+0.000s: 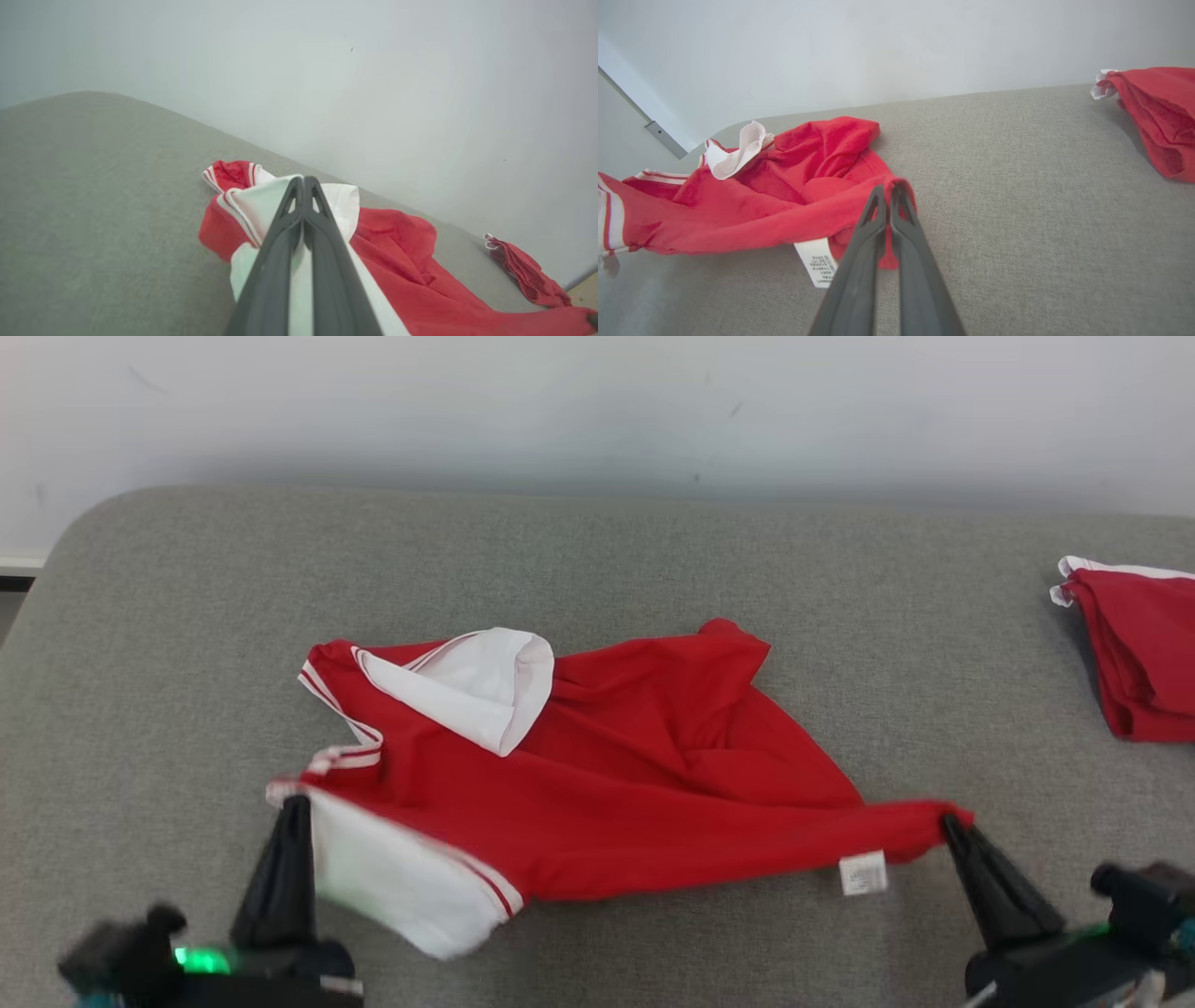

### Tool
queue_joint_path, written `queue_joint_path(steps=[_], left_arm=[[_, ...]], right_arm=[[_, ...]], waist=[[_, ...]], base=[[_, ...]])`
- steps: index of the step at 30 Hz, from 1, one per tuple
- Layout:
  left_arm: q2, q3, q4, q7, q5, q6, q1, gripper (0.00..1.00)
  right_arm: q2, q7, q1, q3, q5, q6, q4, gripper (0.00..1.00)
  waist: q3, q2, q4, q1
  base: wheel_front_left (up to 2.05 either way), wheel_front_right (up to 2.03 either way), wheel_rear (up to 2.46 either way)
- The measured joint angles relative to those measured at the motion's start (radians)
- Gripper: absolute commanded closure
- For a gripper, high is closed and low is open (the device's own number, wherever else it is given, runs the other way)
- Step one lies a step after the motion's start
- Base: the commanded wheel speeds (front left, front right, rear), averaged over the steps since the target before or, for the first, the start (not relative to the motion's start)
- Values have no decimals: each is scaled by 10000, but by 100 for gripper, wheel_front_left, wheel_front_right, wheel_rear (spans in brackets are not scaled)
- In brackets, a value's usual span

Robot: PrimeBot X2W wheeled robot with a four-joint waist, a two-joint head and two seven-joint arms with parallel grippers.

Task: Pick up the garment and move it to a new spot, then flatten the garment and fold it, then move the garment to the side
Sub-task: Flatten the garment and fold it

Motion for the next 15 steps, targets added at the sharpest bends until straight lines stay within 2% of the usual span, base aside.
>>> queue_joint_path(steps=[4,7,11,15], left_arm=[[493,-295,-36,617,-297,0,-1564,100],[934,-449,188,1267,-437,2,-3087,100],[1733,-648,846,2230,-671,0,-5743,100],[1919,-631,1768,3064,-1070,0,-8788,100]], right_arm=[[23,706,-952,-75,385,0,-163,100],[-136,1189,-2275,-10,652,0,109,100],[-201,1712,-4913,151,1246,0,911,100],[-201,2222,-7881,119,1806,-2,2100,100]], waist=[[142,0,-38,0],[365,0,-90,1],[861,0,-201,1],[1562,2,-316,3]], base=[[0,0,0],[0,0,0],[0,0,0],[0,0,0]])
